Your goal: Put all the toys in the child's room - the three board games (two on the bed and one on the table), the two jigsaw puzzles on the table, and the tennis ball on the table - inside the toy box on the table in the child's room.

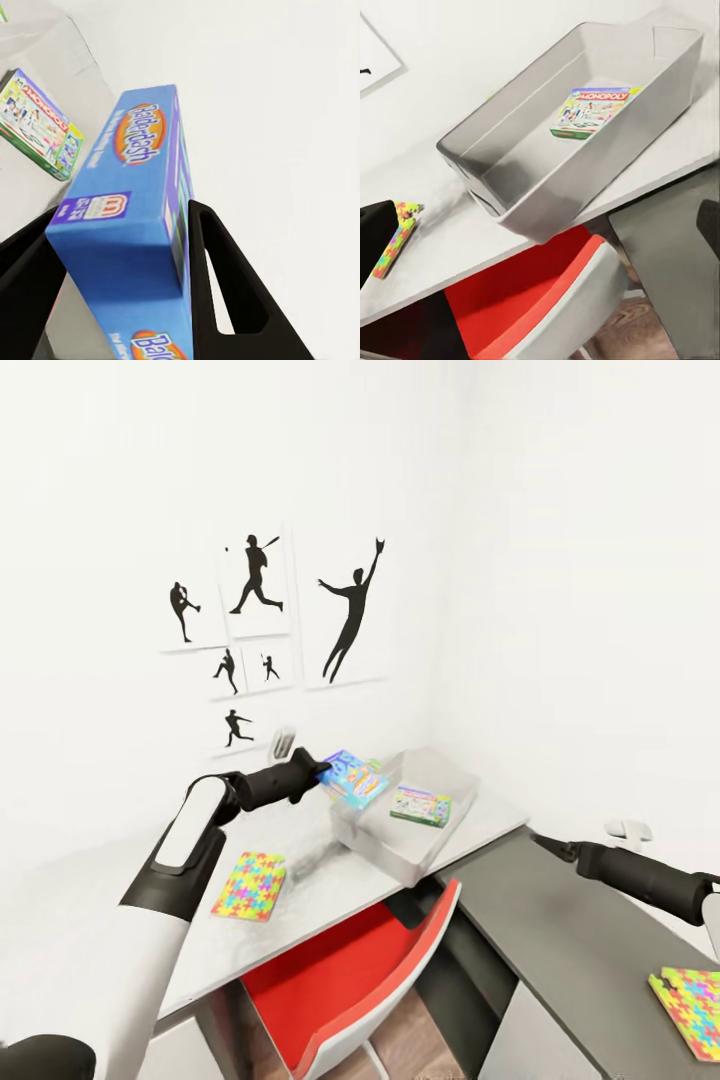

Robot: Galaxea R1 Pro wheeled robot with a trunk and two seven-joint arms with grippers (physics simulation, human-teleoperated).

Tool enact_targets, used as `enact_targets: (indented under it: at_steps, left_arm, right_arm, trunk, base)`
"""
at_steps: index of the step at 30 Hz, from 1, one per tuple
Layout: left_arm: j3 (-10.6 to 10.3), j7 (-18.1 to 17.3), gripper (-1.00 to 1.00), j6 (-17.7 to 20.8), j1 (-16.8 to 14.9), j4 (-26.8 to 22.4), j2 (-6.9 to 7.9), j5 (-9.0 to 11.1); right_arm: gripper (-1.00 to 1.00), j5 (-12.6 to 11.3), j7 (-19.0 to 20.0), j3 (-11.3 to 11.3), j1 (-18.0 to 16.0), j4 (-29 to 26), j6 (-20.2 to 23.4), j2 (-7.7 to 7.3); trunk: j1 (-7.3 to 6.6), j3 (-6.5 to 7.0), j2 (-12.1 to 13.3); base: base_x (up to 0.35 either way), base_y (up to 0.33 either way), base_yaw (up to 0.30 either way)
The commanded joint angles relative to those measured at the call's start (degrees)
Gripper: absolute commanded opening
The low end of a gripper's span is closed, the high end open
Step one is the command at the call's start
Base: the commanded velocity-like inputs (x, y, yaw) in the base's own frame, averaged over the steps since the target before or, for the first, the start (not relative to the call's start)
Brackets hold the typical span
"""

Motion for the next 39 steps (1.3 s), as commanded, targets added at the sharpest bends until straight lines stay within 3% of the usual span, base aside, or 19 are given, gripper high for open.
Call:
enact_targets:
  at_steps: [1, 6, 18, 21, 22, 25, 30, 39]
  left_arm:
    - [0.05, 1.32, -1.0, 0.04, -0.74, 0.64, 0.11, 1.45]
    - [0.17, 4.98, -1.0, 0.34, -3.76, 3.12, 0.49, 3.37]
    - [0.05, 7.53, -1.0, 1.0, -5.64, 4.36, 0.68, 2.55]
    - [-0.03, 7.76, -1.0, 1.07, -5.8, 4.59, 0.82, -0.02]
    - [-0.03, 7.76, -1.0, 1.07, -5.8, 4.59, 0.82, -0.02]
    - [0.04, 7.59, -1.0, 1.14, -5.91, 5.14, 0.9, -3.21]
    - [0.07, 7.59, -1.0, 1.16, -6.08, 6.36, 0.95, -5.87]
    - [0.28, 7.58, -1.0, 0.55, -6.17, 9.58, 1.25, -8.06]
  right_arm:
    - [1.0, 0.15, 0.31, -0.11, -0.1, -0.01, 0.33, 0.0]
    - [1.0, 0.14, 0.3, -0.24, -0.14, -0.02, 0.39, 0.06]
    - [1.0, 0.19, 0.28, -0.28, -0.13, -0.01, 0.41, 0.25]
    - [1.0, 0.21, 0.25, -0.28, -0.1, -0.01, 0.41, 0.33]
    - [1.0, 0.21, 0.25, -0.28, -0.1, -0.01, 0.41, 0.33]
    - [1.0, 0.22, 0.24, -0.28, -0.08, 0.0, 0.38, 0.45]
    - [1.0, 0.19, 0.23, -0.28, -0.02, 0.0, 0.35, 0.61]
    - [1.0, 0.21, 0.22, -0.16, 0.01, 0.0, 0.36, 0.73]
  trunk:
    - [0.04, -0.14, -0.14]
    - [0.04, -0.14, -0.14]
    - [0.04, -0.14, -0.14]
    - [0.04, -0.14, -0.14]
    - [0.04, -0.14, -0.14]
    - [0.04, -0.14, -0.14]
    - [0.04, -0.14, -0.14]
    - [0.04, -0.14, -0.14]
  base:
    - [0.0, 0.0, -0.259]
    - [0.0, 0.0, -0.273]
    - [0.0, 0.0, -0.267]
    - [0.0, 0.0, -0.244]
    - [0.0, 0.0, -0.234]
    - [0.0, 0.0, -0.189]
    - [0.0, 0.0, -0.101]
    - [0.0, 0.0, -0.035]
